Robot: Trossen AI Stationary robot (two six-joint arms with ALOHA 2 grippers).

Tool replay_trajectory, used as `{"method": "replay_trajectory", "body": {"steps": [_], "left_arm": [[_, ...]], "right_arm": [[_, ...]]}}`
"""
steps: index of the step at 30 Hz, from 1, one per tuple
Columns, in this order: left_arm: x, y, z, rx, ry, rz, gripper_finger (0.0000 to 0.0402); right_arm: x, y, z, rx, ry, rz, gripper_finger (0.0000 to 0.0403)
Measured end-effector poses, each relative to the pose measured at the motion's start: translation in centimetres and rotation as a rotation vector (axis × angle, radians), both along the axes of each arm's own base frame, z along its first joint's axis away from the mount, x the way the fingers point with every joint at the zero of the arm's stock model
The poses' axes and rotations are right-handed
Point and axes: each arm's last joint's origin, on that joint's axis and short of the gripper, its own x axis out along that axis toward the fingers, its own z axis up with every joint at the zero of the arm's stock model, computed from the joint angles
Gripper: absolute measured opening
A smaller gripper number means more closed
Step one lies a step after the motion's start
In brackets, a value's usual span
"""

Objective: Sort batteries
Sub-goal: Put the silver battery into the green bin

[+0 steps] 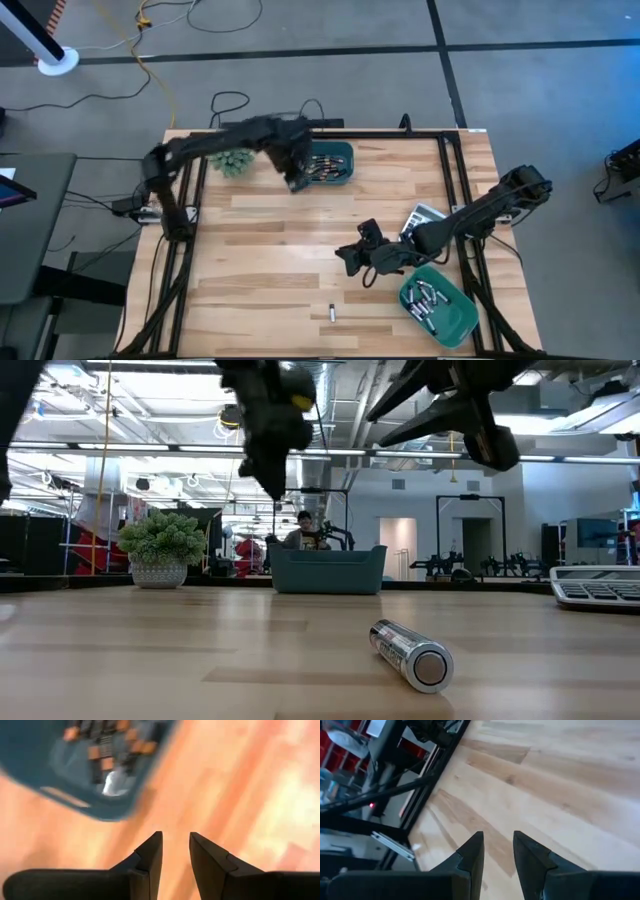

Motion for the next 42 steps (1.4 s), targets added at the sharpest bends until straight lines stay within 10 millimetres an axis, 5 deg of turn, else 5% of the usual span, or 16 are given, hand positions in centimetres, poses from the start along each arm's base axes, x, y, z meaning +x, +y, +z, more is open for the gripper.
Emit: {"method": "replay_trajectory", "body": {"steps": [5,14,20,25,30,36,42], "left_arm": [[-2.8,-5.7,-0.5,0.006,-0.192,0.02,0.0093],[-11.7,-14.1,-4.3,-0.139,-0.315,0.166,0.0093],[-16.6,-17.2,-6.9,-0.178,-0.349,0.27,0.0093],[-18.4,-18.3,-8.3,-0.209,-0.42,0.291,0.0093],[-18.9,-18.8,-8.8,-0.213,-0.426,0.254,0.0093],[-19.1,-19.6,-9.0,-0.195,-0.406,0.114,0.0093],[-19.4,-20.2,-9.0,-0.164,-0.395,0.008,0.0093]], "right_arm": [[0.0,-0.1,-0.1,-0.073,0.02,0.037,0.0124],[0.6,-0.6,0.5,-0.14,0.007,0.13,0.0181],[1.6,-1.5,2.9,-0.148,0.041,0.138,0.0214],[2.5,-1.2,4.1,-0.119,0.236,0.084,0.0213],[5.4,1.1,2.8,-0.014,0.422,0.041,0.0213],[9.0,6.3,-0.1,0.146,0.476,-0.038,0.0212],[9.7,11.1,-2.6,0.263,0.663,-0.145,0.0212]]}}
